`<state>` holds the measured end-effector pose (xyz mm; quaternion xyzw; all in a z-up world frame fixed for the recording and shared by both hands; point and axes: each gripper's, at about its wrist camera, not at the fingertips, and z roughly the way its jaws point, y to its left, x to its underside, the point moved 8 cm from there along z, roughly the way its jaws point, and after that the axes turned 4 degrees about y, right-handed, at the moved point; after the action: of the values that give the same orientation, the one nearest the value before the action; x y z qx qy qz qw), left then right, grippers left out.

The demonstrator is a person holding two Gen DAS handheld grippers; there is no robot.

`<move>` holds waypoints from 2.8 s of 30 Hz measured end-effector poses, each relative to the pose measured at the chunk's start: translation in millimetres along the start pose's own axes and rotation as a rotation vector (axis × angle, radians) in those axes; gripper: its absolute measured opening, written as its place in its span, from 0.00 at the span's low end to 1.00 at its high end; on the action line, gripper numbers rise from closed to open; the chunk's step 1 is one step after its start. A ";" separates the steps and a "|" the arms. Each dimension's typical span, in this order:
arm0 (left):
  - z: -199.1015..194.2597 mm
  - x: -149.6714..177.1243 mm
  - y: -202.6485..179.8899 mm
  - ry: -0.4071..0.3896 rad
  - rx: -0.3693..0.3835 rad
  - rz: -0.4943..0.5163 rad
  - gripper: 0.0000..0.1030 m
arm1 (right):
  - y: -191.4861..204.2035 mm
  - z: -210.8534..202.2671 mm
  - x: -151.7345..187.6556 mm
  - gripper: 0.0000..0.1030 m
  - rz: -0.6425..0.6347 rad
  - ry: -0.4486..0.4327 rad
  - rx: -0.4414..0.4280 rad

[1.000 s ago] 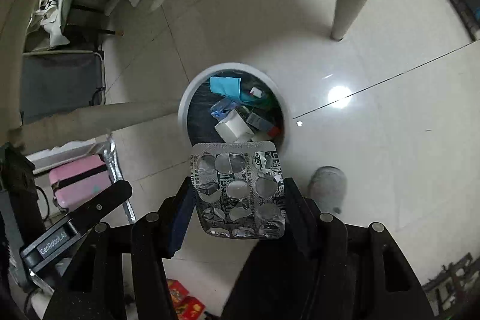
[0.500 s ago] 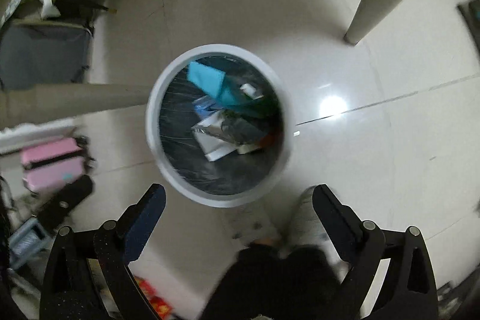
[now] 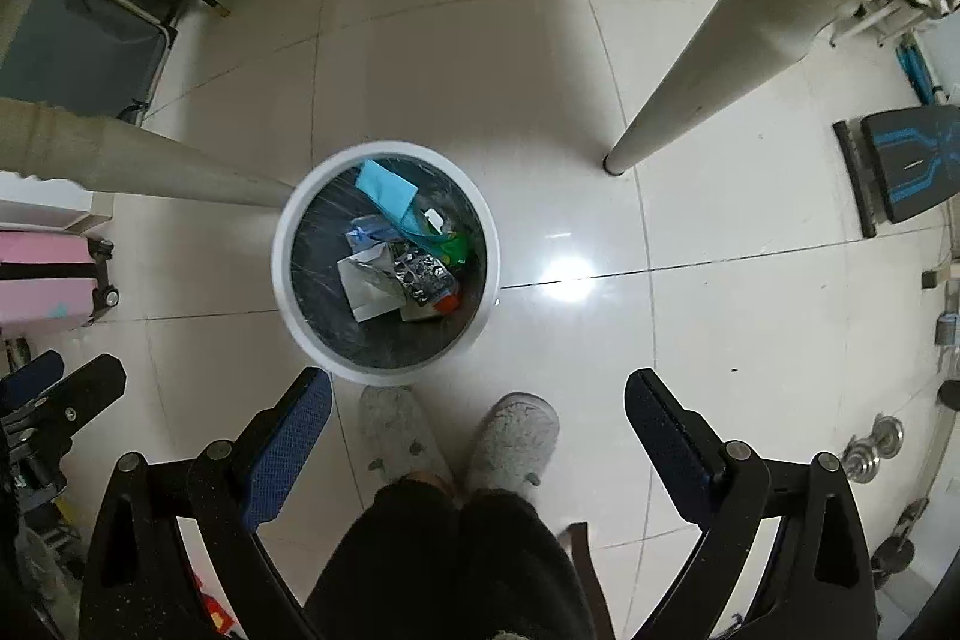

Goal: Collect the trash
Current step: 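Move both tools back over the table, then grasp the Doctor toothpaste box with the right tool while the left tool grasps the orange snack bag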

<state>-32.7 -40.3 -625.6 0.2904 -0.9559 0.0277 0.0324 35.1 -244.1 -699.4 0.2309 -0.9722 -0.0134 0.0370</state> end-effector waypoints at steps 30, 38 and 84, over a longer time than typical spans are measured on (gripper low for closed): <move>-304.2 -92.9 0.5 -0.361 -0.071 0.007 1.00 | 66.7 -376.8 -58.2 0.97 -0.038 -0.210 -0.092; -327.5 -229.9 -15.2 -0.389 -0.134 -0.126 1.00 | 34.9 -403.7 -209.7 0.97 -0.089 -0.206 -0.003; -221.6 -634.3 -67.8 -0.189 -0.010 -0.358 0.09 | -35.0 -273.3 -766.2 0.55 -0.114 -0.047 0.088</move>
<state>541.2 270.5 -452.1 0.4571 -0.8878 -0.0109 -0.0517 754.5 67.0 -479.0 0.2870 -0.9577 0.0220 0.0034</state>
